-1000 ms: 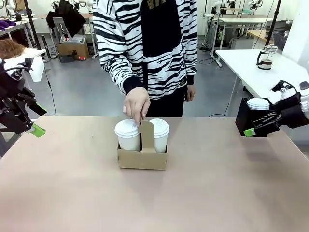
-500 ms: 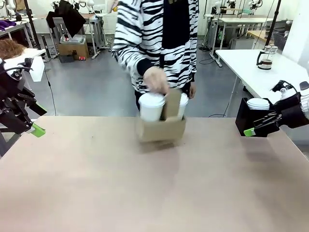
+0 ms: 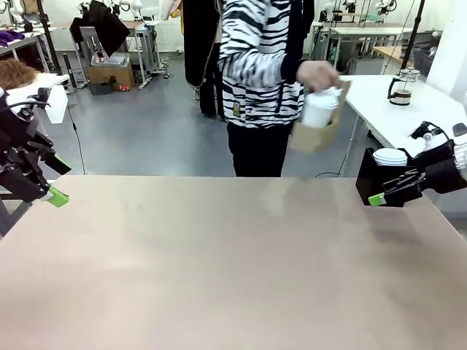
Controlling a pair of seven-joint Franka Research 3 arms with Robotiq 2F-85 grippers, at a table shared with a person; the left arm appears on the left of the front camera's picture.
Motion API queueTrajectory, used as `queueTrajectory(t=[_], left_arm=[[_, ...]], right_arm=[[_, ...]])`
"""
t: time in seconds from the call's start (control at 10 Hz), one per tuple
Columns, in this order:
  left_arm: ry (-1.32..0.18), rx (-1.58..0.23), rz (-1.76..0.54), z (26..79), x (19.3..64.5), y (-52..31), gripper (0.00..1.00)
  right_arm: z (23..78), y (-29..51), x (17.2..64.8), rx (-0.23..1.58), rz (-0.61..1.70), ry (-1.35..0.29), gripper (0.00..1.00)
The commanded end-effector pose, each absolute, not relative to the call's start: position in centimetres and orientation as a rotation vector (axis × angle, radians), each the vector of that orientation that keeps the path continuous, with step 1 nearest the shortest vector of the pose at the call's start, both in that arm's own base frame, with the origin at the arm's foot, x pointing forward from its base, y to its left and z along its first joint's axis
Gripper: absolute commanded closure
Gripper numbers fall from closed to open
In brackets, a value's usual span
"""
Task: Pour a drink into a cup and package it in a carrier.
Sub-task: Insert the held 600 ml Paper Cup into the Cup Carrier.
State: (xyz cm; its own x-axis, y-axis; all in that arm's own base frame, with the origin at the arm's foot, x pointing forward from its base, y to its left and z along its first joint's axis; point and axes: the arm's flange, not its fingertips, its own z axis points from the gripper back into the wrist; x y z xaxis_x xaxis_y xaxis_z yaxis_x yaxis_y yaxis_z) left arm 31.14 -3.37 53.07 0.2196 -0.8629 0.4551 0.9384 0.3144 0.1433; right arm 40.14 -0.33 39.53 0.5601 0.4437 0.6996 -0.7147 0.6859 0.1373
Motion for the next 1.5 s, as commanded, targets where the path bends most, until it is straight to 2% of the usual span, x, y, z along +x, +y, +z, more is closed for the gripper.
queueTrajectory(t=[0.0,1.4], left_arm=[[-0.507,-0.195,-1.243,53.01,31.02,-3.45,0.02],[-0.507,-0.195,-1.243,53.01,31.02,-3.45,0.02]], right_arm=[[39.22,-0.47,40.38,0.439,0.727,-0.702,0.00],[39.22,-0.47,40.38,0.439,0.727,-0.702,0.00]])
